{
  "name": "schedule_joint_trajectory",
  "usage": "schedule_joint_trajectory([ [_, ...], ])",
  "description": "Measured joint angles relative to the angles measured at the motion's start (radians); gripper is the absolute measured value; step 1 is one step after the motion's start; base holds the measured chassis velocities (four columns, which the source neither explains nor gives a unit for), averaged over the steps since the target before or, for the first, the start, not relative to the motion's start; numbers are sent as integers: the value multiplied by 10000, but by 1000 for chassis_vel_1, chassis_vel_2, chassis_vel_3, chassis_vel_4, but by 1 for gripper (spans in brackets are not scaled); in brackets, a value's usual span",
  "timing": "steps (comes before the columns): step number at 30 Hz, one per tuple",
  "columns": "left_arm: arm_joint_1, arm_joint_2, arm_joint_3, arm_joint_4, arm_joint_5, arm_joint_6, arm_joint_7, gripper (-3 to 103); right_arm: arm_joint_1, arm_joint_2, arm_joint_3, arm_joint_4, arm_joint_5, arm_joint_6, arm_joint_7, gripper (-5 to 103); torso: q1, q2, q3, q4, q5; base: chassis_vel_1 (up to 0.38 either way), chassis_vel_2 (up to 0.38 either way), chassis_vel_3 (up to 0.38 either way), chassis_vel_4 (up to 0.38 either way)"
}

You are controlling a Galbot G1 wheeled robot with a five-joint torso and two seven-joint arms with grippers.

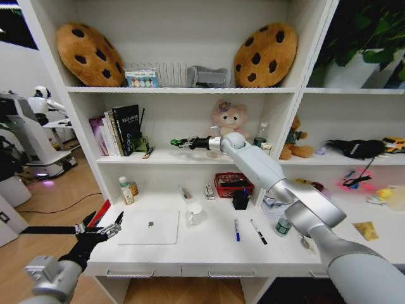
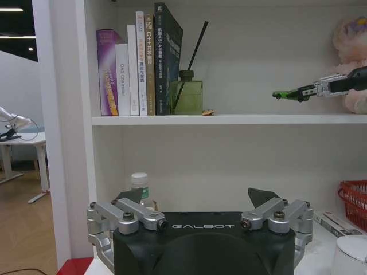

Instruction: Organize the objects on the table.

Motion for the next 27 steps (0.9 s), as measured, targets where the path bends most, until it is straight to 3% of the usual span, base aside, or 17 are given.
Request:
schedule_joint_trajectory([
  [7,0,0,0,0,0,0,0,100,-336,-458,134,314,-34,-110,58,35,-1,1,0,-2,0,0,0,0,0],
  [27,0,0,0,0,0,0,0,100,-142,17,-26,-266,-347,285,298,35,-1,1,-1,1,-2,0,0,0,0],
])
